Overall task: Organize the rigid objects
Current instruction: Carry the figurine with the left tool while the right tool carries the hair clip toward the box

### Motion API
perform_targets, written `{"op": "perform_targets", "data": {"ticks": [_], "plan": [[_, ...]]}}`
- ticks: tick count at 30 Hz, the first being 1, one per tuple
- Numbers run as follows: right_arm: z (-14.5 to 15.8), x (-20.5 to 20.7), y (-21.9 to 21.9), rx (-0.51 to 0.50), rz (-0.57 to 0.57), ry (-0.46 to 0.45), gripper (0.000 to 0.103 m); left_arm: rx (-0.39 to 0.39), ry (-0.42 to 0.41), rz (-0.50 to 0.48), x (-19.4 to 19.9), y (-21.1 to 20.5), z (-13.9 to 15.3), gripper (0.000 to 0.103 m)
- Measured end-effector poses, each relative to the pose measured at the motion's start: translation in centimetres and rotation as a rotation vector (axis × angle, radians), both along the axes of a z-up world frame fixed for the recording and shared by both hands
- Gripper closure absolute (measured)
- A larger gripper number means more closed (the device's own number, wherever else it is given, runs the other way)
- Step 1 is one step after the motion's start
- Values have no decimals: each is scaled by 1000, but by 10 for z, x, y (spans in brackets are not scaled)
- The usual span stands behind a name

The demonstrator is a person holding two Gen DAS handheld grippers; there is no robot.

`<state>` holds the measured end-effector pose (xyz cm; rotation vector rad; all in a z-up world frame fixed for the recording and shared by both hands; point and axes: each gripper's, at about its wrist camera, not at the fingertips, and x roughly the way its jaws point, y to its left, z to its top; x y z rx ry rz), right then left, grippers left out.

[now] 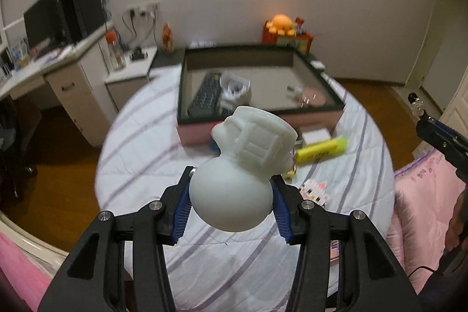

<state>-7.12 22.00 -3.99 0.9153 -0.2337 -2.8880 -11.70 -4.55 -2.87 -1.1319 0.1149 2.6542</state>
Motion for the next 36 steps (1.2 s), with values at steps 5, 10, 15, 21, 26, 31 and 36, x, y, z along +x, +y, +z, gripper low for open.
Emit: {"op": "perform_targets", "data": {"ticks": [5, 10, 15, 21, 26, 31, 36], "plan": [[18, 20, -2, 16, -29, 70, 36, -13, 104, 6, 19, -7, 27, 53], [24, 32, -3, 14, -37, 96, 36, 4, 173, 4, 39, -15, 44, 53], [22, 36, -3, 3, -40, 92, 36, 18, 187, 2, 47, -18, 46, 53], [21, 37, -3, 5, -30, 86, 36, 22, 178, 2, 47, -17, 45, 53], [21, 34, -2, 5, -25, 82, 36, 22, 176, 0, 44, -15, 45, 53], [22, 28, 1, 4, -19, 86, 36, 18, 175, 4, 34, -11, 43, 53], [20, 3, 4, 8, 0, 55, 36, 8, 130, 17, 0, -6, 37, 53]]}}
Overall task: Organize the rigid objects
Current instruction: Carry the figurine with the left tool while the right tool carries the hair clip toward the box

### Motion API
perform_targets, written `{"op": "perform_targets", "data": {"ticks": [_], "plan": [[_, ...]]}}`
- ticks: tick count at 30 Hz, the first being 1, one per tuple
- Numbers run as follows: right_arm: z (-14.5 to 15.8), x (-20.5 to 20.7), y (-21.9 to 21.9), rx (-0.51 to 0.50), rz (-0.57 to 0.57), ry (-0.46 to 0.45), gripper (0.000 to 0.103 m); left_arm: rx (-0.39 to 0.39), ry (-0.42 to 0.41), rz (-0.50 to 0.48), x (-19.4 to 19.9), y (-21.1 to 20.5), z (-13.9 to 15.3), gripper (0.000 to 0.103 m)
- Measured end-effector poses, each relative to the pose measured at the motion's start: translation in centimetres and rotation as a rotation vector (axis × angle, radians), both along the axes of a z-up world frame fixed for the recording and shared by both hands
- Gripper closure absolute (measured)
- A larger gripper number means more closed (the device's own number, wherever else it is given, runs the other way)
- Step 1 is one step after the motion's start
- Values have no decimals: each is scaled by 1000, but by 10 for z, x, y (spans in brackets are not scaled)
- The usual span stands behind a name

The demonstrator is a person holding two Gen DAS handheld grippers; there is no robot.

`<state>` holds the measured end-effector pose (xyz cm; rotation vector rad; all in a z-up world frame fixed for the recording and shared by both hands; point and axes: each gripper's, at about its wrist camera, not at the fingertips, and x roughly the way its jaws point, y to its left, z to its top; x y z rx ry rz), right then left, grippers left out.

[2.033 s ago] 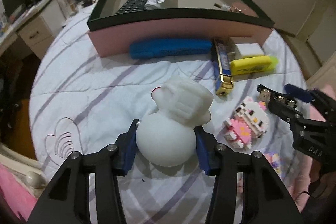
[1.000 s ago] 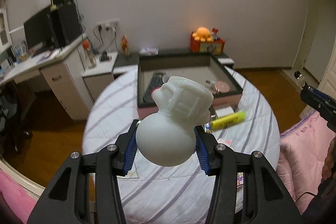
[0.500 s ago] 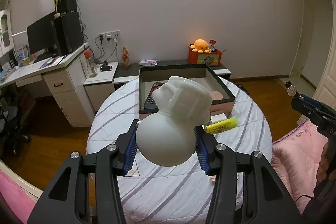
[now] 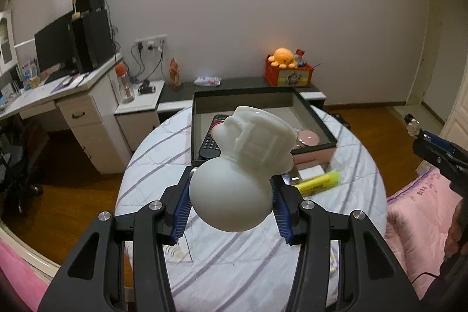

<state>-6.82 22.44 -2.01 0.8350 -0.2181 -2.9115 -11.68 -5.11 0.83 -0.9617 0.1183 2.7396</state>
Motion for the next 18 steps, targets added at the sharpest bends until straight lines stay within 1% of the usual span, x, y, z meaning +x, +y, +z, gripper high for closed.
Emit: {"op": "perform_targets", "data": {"ticks": [6, 9, 11, 14, 16, 18], "plan": [[0, -47, 5, 32, 32, -16, 36, -24, -39, 22, -55, 12, -5, 53], [-2, -81, 7, 41, 52, -27, 36, -43, -56, -9, -89, 23, -9, 53], [-5, -104, 7, 40, 72, -37, 36, -43, -97, -6, -118, 29, -14, 53], [-10, -135, 8, 38, 89, -52, 36, -35, -141, -31, -158, 39, -22, 53], [-16, -159, 9, 31, 110, -66, 36, -53, -141, -39, -182, 45, -25, 53], [-22, -177, 10, 34, 113, -74, 36, -81, -145, -22, -201, 50, -30, 53]]}}
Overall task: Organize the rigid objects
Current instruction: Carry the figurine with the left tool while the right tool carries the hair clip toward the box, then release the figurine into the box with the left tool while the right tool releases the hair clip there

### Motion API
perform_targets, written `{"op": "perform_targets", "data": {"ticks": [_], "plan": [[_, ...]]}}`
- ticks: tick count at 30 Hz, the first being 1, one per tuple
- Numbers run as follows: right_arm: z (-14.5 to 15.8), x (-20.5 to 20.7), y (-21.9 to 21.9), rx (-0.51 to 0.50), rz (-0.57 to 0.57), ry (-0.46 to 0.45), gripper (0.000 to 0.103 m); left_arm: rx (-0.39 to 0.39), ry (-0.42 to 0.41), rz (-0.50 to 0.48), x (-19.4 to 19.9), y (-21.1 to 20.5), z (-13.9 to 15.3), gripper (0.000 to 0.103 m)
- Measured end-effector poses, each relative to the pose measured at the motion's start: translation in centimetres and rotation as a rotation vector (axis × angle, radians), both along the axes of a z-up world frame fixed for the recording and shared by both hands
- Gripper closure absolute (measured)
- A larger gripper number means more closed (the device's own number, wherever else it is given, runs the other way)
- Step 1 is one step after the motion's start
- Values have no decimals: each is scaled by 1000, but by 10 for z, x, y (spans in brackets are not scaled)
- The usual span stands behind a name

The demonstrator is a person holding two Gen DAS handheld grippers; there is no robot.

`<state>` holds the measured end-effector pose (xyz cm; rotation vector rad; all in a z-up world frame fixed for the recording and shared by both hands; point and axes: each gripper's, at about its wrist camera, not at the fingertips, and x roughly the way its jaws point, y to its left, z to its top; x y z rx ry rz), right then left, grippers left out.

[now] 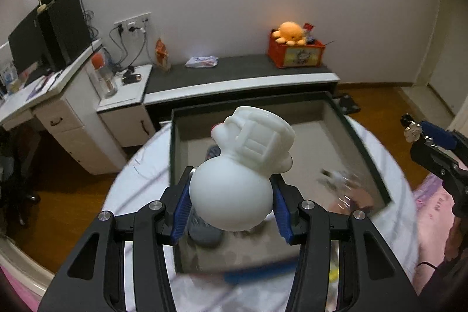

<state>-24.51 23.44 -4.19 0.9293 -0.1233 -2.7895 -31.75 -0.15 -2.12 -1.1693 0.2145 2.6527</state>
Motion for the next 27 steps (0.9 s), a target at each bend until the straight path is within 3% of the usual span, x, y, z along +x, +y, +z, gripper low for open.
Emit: {"op": "perform_targets", "data": {"ticks": [5, 14, 19, 23, 27], "plan": [[-19, -40, 2, 8, 5, -42, 36, -25, -31, -9, -38, 12, -12, 53], [-38, -69, 3, 7, 13, -97, 35, -53, -69, -32, -58, 23, -28, 53], [-38, -74, 4, 26, 5, -104, 35, -80, -62, -21, -58, 26, -30, 31], [-38, -74, 5, 22, 13, -108, 23, -64, -59, -40, -53, 25, -27, 30], [-37, -76, 4, 30, 15, -114, 23, -94, -39, -36, -50, 26, -26, 27]]}}
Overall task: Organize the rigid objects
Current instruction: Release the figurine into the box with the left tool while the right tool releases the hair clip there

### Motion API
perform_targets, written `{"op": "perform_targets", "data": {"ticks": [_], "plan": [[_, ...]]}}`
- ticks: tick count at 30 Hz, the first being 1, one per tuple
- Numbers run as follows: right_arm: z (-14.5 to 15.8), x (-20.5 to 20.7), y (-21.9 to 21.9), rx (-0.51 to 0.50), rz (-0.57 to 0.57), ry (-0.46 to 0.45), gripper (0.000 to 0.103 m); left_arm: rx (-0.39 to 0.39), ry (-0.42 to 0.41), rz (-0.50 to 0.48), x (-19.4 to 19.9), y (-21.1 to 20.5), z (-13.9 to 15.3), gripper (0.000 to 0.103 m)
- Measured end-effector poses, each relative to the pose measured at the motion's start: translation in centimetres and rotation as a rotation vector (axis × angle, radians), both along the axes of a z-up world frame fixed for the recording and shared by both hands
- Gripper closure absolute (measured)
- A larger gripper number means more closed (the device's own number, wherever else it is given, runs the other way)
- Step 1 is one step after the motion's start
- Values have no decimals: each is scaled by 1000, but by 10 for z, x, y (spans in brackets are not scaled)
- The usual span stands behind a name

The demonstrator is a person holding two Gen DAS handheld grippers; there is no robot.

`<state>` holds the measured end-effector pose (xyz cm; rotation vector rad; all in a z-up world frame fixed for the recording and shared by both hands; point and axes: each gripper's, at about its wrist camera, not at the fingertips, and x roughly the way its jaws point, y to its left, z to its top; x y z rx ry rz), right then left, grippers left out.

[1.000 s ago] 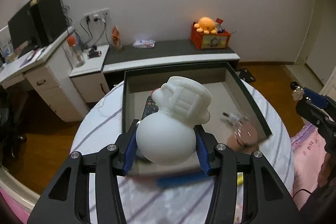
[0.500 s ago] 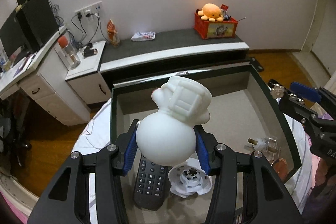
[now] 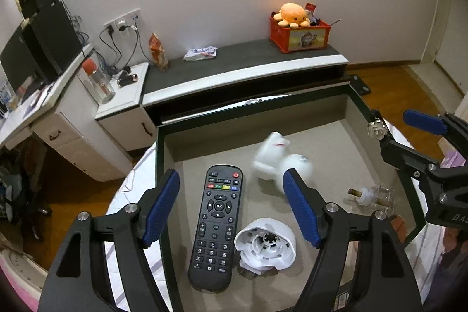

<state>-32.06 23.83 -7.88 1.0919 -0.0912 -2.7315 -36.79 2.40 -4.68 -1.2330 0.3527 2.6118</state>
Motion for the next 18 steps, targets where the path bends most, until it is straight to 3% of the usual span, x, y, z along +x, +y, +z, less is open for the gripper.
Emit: {"op": "perform_targets", "data": {"ticks": [12, 18], "plan": [[-7, -9, -3, 6, 19, -74, 23, -1, -23, 4, -2, -4, -7, 26], [-1, -6, 4, -151, 98, -81, 22, -10, -36, 11, -3, -5, -11, 26]]}}
